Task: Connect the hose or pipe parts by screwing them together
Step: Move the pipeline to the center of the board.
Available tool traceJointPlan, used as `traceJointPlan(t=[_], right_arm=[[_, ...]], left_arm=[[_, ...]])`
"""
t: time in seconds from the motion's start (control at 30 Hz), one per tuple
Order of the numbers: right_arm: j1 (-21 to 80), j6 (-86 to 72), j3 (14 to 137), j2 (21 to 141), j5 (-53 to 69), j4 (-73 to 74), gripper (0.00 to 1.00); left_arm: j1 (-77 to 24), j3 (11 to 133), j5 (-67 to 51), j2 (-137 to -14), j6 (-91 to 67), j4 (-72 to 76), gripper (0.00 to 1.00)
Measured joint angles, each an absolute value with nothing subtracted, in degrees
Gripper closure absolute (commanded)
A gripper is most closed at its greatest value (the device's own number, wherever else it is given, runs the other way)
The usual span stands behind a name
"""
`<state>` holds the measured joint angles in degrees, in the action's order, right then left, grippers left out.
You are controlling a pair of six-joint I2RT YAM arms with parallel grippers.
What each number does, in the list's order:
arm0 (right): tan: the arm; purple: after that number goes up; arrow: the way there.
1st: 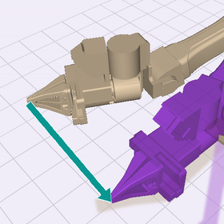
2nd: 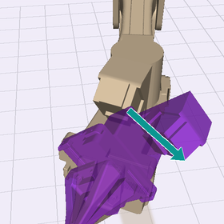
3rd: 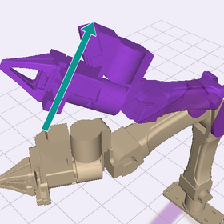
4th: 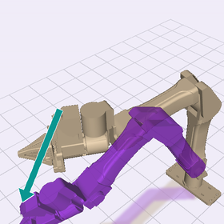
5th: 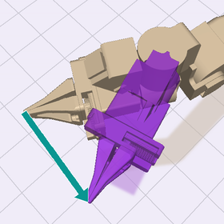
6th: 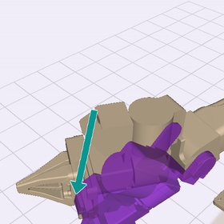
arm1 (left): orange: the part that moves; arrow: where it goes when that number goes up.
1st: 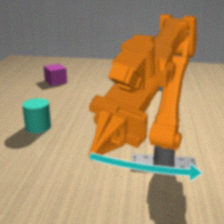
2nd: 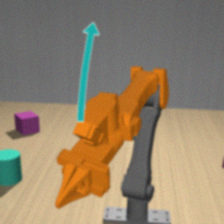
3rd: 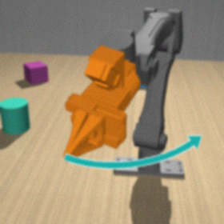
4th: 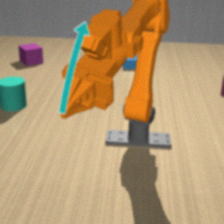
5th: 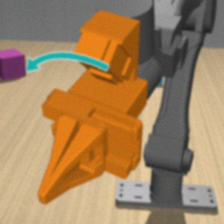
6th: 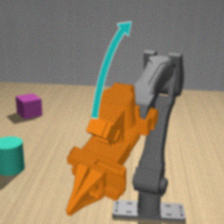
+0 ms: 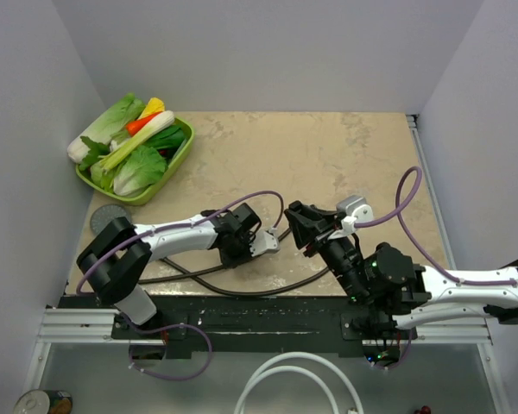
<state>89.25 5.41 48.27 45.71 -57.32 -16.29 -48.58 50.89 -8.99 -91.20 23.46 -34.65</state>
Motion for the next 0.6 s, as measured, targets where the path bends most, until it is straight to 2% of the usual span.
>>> traceJointPlan(t=[0.13,0.47,0.6], right_arm=[[89.3,7.2,49.7,45.6,-57.3,-16.6,1.0],[89.3,13.1,54.7,43.7,-57.4,-19.2,1.0],[89.3,15.2,56.6,44.0,-57.3,-20.1,1.0]], left_arm=[[-49.5,56.3,-6.2,-94.1,25.1,-34.9,1.0],[-53.1,90.1,-4.5,-100.6,34.9,-28.7,1.0],[-55.3,96.2,-5.2,-107.2,37.3,-26.1,1.0]])
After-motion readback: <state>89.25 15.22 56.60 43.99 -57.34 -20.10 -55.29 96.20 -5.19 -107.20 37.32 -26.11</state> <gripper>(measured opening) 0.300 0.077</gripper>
